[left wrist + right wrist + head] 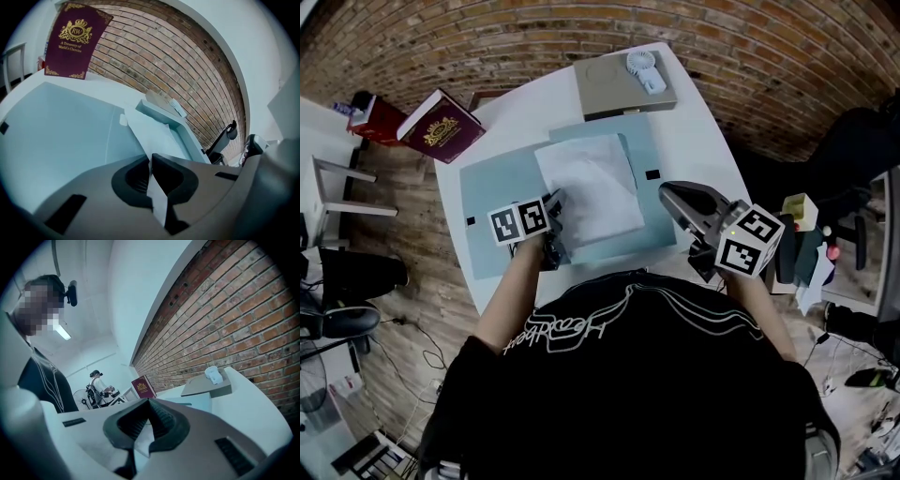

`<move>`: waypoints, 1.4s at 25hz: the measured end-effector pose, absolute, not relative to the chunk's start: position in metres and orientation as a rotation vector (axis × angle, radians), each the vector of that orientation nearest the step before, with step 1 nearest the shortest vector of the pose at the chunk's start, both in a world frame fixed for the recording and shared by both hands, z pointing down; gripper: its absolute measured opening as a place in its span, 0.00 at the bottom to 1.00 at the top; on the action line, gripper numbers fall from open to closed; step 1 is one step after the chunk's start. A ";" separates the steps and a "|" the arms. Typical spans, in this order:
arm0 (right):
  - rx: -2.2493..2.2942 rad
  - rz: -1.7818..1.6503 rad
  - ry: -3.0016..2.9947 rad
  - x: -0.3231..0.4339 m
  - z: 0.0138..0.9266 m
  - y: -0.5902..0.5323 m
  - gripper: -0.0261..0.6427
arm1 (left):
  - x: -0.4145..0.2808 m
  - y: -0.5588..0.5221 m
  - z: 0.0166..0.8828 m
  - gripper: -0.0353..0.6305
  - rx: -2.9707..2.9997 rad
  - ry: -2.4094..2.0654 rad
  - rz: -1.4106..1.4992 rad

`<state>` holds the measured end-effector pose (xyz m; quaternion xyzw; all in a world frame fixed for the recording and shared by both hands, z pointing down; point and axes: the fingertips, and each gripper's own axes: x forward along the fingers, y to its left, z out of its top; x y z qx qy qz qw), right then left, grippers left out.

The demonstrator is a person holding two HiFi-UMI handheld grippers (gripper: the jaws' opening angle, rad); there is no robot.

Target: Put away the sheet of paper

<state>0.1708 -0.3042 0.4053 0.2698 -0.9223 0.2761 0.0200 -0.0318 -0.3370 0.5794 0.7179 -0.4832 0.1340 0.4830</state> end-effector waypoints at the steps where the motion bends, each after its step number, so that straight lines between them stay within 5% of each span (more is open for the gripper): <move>1: 0.830 0.853 -2.862 0.173 0.405 -0.306 0.04 | -0.029 -0.338 0.581 0.10 1.746 -1.178 0.326; 24: 0.672 0.820 -2.902 0.206 0.410 -0.337 0.04 | 0.014 -0.357 0.586 0.11 1.825 -1.106 0.455; 28: 0.652 0.825 -2.901 0.202 0.415 -0.343 0.04 | 0.011 -0.357 0.590 0.40 1.800 -1.096 0.442; 35: 0.641 0.787 -2.913 0.187 0.412 -0.340 0.04 | -0.003 -0.354 0.580 0.53 1.848 -1.146 0.424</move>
